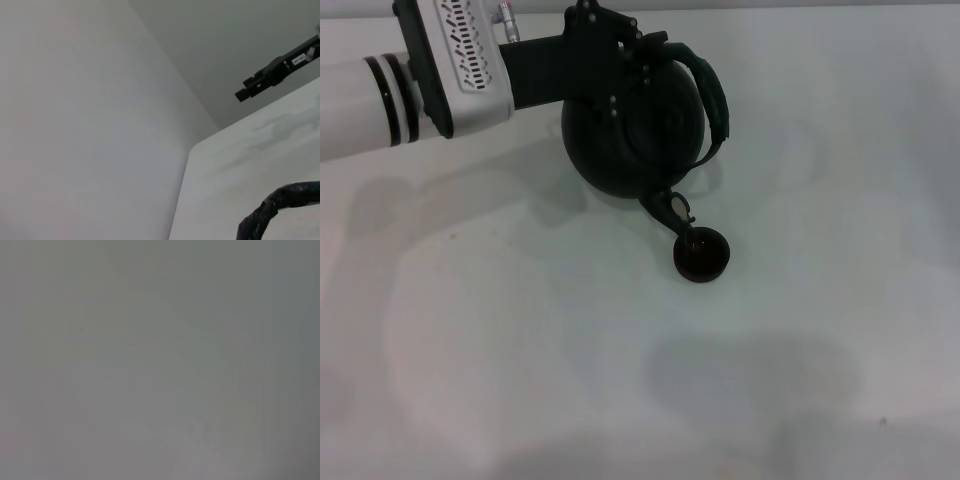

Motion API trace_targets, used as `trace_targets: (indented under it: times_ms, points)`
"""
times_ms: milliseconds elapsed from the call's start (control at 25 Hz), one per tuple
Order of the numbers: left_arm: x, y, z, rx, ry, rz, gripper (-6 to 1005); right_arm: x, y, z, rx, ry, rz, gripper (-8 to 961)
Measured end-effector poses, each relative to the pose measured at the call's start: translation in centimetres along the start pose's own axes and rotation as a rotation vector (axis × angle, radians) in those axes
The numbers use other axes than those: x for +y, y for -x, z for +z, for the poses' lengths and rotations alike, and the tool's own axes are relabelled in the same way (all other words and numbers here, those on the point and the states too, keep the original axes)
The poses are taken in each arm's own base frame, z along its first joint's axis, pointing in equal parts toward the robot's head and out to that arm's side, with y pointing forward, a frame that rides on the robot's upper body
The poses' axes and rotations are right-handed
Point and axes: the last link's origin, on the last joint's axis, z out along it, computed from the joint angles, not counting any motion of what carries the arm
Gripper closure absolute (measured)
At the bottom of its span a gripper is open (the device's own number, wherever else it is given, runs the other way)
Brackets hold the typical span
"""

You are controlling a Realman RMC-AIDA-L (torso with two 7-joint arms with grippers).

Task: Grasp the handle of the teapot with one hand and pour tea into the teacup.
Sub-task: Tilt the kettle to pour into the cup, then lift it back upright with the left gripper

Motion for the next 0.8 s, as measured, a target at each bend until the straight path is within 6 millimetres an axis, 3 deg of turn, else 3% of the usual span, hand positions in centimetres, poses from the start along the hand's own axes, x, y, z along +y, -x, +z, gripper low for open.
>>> trace_targets:
  times_ms: [800]
  points:
    - [0.01, -0.28, -0.28, -0.001, 0.016, 0.004, 883, -0.16, -0.01, -0.09, 0.001, -0.003, -0.001, 115]
